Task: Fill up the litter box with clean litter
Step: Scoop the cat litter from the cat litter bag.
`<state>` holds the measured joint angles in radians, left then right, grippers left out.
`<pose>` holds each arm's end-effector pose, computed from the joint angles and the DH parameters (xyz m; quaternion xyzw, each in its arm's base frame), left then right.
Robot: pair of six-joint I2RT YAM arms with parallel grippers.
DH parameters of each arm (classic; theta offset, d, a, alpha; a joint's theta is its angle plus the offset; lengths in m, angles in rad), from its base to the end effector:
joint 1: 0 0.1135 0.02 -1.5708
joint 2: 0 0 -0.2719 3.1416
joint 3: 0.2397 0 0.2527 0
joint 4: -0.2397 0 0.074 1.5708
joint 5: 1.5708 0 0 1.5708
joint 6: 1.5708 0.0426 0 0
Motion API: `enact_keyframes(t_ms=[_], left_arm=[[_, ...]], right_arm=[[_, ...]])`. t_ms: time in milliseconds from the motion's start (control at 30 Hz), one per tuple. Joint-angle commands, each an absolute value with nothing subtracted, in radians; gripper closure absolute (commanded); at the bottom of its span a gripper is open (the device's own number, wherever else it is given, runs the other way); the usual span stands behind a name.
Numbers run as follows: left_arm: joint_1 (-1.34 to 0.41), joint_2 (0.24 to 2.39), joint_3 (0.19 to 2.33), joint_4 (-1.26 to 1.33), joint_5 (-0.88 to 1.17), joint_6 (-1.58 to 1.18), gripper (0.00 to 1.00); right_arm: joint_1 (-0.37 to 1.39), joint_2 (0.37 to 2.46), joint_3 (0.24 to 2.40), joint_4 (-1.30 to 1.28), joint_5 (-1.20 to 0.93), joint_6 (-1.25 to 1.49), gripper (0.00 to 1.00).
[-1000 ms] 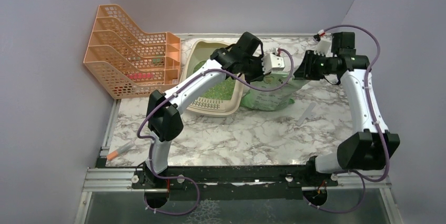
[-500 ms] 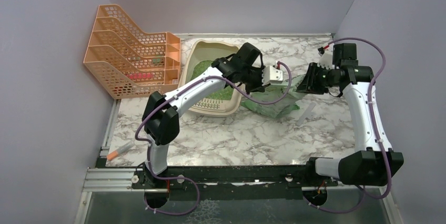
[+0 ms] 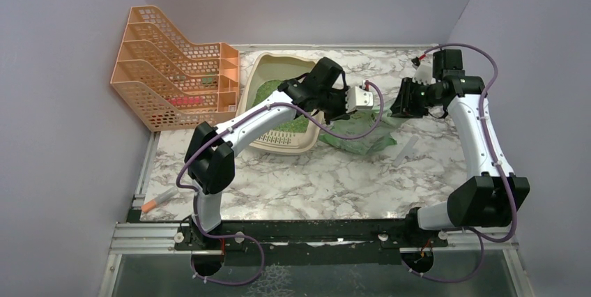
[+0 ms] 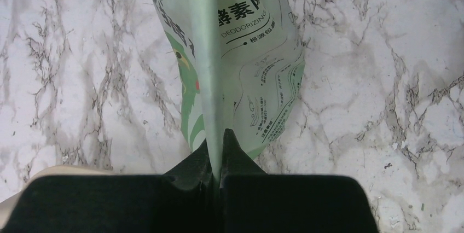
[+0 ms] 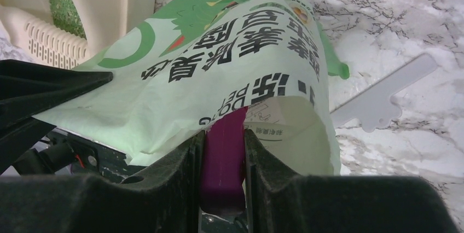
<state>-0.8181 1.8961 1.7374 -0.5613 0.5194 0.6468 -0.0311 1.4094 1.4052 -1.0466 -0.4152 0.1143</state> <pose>0.2869 -0.3372 0.3184 0.6675 0.5837 -0.2672 0.3774 0.2786 0.0085 0.3428 0.0158 0.9470 0.2095 0.2431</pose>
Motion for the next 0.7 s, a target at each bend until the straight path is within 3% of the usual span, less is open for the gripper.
enact_keyframes(t_ms=[0, 333, 667], left_arm=[[-0.831, 1.83, 1.736, -0.525, 0.559, 0.631, 1.0], [-0.83, 1.823, 1.729, -0.503, 0.52, 0.618, 1.0], [-0.825, 1.801, 1.695, -0.465, 0.492, 0.606, 1.0]], right_arm=[[-0.003, 1.457, 1.338, -1.02, -0.522, 0.1, 0.99], [-0.025, 1.393, 1.303, -0.819, -0.79, 0.189, 0.99], [-0.215, 1.312, 1.132, -0.541, -1.125, 0.329, 0.99]])
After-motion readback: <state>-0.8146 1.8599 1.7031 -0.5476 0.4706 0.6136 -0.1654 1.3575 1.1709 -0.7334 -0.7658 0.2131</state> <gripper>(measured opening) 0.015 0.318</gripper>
